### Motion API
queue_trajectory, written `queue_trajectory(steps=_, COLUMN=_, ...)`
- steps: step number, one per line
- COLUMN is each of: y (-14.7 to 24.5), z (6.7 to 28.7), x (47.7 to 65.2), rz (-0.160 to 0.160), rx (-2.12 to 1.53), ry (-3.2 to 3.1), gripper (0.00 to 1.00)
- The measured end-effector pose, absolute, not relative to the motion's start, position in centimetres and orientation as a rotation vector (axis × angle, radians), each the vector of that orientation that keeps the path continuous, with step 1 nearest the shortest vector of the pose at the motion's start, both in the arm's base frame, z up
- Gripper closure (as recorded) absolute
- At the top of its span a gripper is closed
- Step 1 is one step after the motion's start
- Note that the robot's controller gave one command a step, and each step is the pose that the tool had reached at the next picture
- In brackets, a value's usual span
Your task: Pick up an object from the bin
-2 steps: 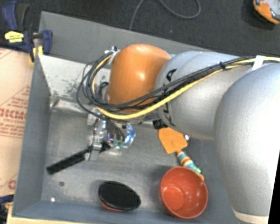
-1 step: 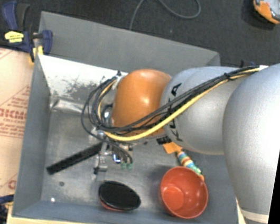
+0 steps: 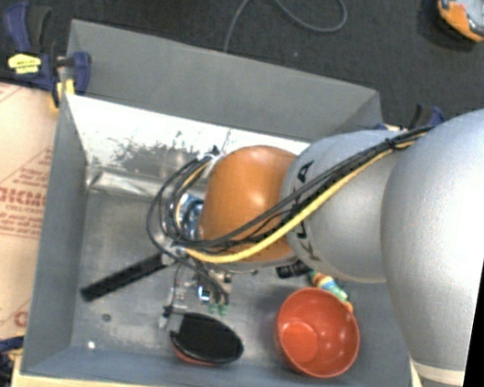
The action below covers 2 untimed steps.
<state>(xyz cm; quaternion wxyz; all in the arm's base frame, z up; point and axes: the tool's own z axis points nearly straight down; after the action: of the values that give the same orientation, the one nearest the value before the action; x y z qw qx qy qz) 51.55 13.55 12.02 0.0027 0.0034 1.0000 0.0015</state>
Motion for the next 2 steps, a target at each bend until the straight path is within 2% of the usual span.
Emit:
queue_trajectory(steps=1, y=13.2, z=7.2, x=48.9, rz=0.001, rx=0.053, ry=3.14, gripper=0.0)
queue_trajectory(steps=2, y=9.3, z=7.2, x=49.2, rz=0.005, rx=0.34, ry=3.118, gripper=0.0)
